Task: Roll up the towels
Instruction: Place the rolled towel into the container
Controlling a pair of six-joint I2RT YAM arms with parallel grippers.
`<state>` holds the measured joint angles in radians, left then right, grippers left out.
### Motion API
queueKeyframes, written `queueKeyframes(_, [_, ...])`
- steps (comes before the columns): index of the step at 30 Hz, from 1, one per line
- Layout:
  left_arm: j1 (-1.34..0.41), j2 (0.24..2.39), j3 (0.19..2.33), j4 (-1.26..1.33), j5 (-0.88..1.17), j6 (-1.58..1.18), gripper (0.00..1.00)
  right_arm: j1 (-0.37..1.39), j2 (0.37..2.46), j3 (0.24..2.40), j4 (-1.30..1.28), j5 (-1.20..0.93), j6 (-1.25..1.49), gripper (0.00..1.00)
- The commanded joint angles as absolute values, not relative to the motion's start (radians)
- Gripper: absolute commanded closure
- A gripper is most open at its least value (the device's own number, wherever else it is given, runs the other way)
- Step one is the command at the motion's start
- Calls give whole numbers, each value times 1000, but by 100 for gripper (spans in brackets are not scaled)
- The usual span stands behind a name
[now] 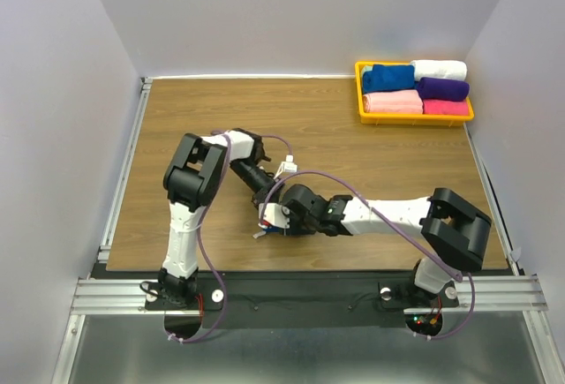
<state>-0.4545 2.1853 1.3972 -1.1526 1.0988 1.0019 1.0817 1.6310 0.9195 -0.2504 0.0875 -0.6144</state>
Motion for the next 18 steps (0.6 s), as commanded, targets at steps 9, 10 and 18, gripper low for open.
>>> queueKeyframes(9, [-167, 1922, 1604, -1097, 908, 968, 1, 826, 1546, 968, -431, -139, -338, 100])
queueKeyframes(10, [-158, 1904, 1614, -1063, 905, 936, 1, 792, 1555, 1020, -458, -188, -310, 99])
queueKeyframes(18, [-149, 1704, 1554, -839, 928, 714, 1, 465, 1620, 1294, -537, -340, -49, 100])
